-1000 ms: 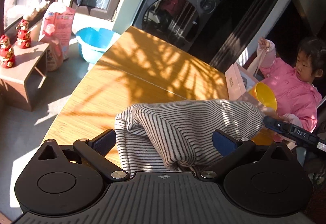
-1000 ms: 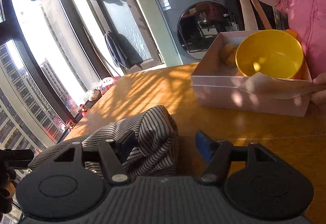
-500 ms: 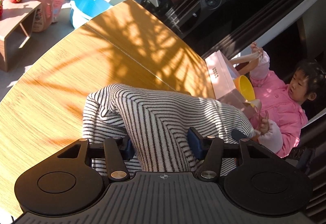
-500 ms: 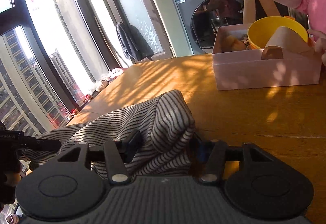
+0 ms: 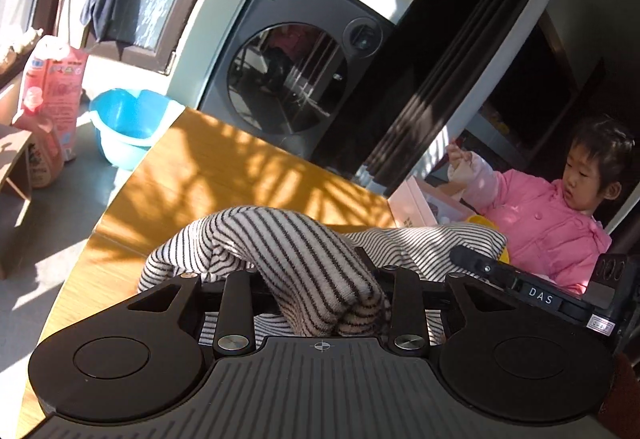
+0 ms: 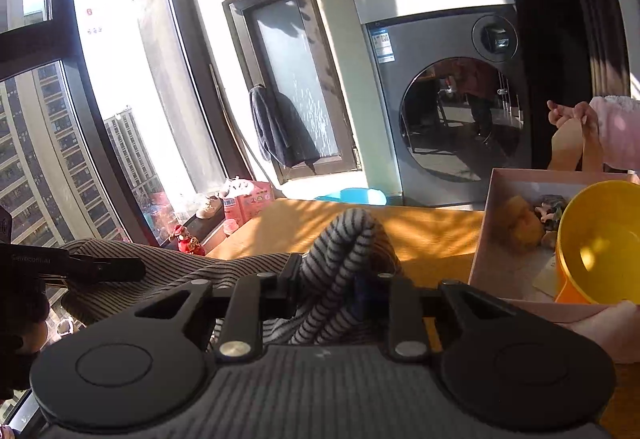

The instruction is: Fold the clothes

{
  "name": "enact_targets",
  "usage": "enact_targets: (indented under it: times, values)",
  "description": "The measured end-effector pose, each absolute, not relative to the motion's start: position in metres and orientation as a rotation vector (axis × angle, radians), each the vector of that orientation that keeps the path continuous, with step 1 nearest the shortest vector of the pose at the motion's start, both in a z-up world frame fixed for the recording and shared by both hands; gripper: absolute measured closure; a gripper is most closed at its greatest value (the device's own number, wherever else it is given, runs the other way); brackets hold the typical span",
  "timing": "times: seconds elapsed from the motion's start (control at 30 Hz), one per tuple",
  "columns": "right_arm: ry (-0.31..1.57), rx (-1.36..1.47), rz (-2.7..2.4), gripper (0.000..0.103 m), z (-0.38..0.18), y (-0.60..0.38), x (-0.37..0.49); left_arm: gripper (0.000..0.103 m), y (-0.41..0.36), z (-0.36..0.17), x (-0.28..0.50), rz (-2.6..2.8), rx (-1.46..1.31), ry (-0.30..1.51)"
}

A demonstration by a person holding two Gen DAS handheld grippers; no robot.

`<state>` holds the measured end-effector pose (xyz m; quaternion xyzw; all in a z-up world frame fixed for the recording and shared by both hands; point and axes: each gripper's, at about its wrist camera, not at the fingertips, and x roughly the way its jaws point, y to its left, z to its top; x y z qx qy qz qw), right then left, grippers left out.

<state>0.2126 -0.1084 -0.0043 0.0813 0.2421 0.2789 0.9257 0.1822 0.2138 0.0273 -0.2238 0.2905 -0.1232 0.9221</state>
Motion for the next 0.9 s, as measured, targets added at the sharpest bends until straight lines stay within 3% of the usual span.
enact_targets:
  times: [0.3, 0.5, 0.57, 0.63, 0.73, 0.83, 0.9]
  values:
    - [0.518, 0.177, 0.666, 0.079, -0.001, -0.132, 0.146, 0.068, 0.204, 0.027, 0.102, -0.322, -0.435, 0.627]
    - [0.66, 0.155, 0.657, 0.079, -0.042, -0.148, 0.107, 0.066, 0.191, -0.004, 0.061, -0.34, -0.399, 0.743]
    - [0.721, 0.124, 0.61, 0.077, -0.06, -0.149, 0.103, 0.058, 0.187, -0.02, 0.056, -0.324, -0.371, 0.813]
    - [0.727, 0.114, 0.573, 0.067, -0.064, -0.154, 0.103, 0.05, 0.188, -0.024, 0.053, -0.288, -0.335, 0.843]
    - [0.674, 0.129, 0.537, 0.056, -0.046, -0.164, 0.103, 0.045, 0.195, -0.004, 0.049, -0.242, -0.298, 0.789]
    - [0.568, 0.138, 0.517, 0.054, -0.02, -0.168, 0.103, 0.027, 0.202, 0.029, 0.042, -0.2, -0.282, 0.674]
    - [0.51, 0.142, 0.525, 0.054, -0.007, -0.167, 0.104, 0.024, 0.199, 0.044, 0.041, -0.207, -0.277, 0.623]
